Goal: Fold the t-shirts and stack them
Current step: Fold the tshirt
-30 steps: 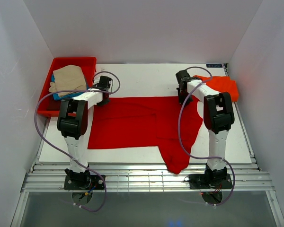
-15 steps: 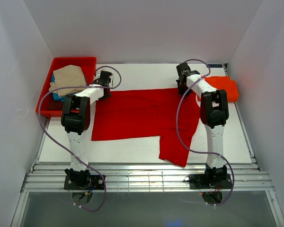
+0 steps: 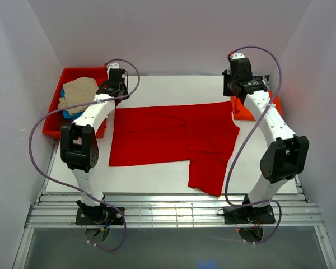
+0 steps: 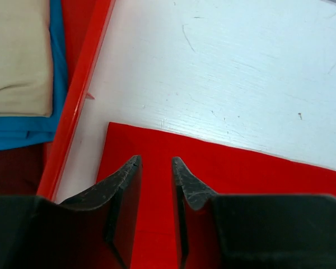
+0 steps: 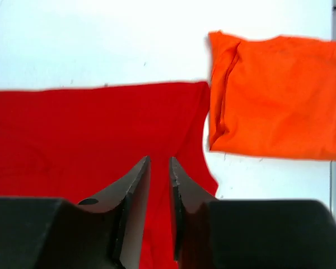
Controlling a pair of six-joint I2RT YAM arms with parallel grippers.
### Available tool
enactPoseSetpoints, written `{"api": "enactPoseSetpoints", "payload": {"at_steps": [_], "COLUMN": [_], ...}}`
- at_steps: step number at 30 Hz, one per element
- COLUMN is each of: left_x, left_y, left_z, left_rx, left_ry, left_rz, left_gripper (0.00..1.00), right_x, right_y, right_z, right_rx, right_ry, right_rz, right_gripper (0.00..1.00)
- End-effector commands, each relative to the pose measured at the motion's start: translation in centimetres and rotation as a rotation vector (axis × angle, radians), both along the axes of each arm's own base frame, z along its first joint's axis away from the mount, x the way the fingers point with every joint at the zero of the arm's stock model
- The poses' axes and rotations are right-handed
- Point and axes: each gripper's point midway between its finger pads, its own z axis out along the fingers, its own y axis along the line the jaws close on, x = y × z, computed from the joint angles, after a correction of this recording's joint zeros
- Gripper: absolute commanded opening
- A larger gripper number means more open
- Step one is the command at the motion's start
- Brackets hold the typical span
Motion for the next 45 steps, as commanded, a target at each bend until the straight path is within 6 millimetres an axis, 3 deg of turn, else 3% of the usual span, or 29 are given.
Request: {"api": "enactPoseSetpoints", "payload": {"at_steps": [1, 2, 4, 5, 9, 15, 27, 37, 45], "left_x": [-2.0, -3.1, -4.2, -4.7, -6.8, -7.7, -8.7, -9.4, -9.9], "left_y": [-0.2, -0.1, 0.0, 0.0, 0.3, 0.5, 0.9, 2.0, 3.0], "left_z": [-0.3, -2.3, -4.2, -5.2, -9.4, -12.4, -14.0, -14.7, -14.8], "left_rx": [-0.025, -0.020, -0.021, -0.025, -0.026, -0.010, 0.010, 0.077, 0.123], "left_ry": [0.034, 0.082, 0.130, 0.151, 0.250, 0.316, 0.361, 0.391, 0.403], "left_rz": [0.001, 0.003, 0.013, 0.022, 0.037, 0.048, 0.049, 0.053, 0.074], "left_gripper": [0.38, 0.34, 0.19, 0.00, 0.00, 0.00, 0.00, 0.00, 0.00], "right_x": [-4.0, -5.0, -5.8, -6.0, -6.8, -7.7, -9.5, -11.6, -11.7], "right_y": [0.6, 0.6, 0.7, 0.7, 1.2, 1.6, 2.2, 0.3, -0.5], "right_z": [-7.7, -9.7, -11.0, -11.6, -13.8, -15.8, -18.4, -22.6, -22.6], "right_rx": [0.004, 0.005, 0.018, 0.025, 0.051, 0.055, 0.058, -0.038, -0.079], "right_ry": [0.223, 0.264, 0.291, 0.302, 0.326, 0.368, 0.432, 0.590, 0.611], "right_rz": [0.019, 0.020, 0.007, 0.005, 0.012, 0.022, 0.054, -0.009, -0.048], "right_gripper": [0.26, 0.19, 0.10, 0.08, 0.08, 0.08, 0.08, 0.08, 0.08]}}
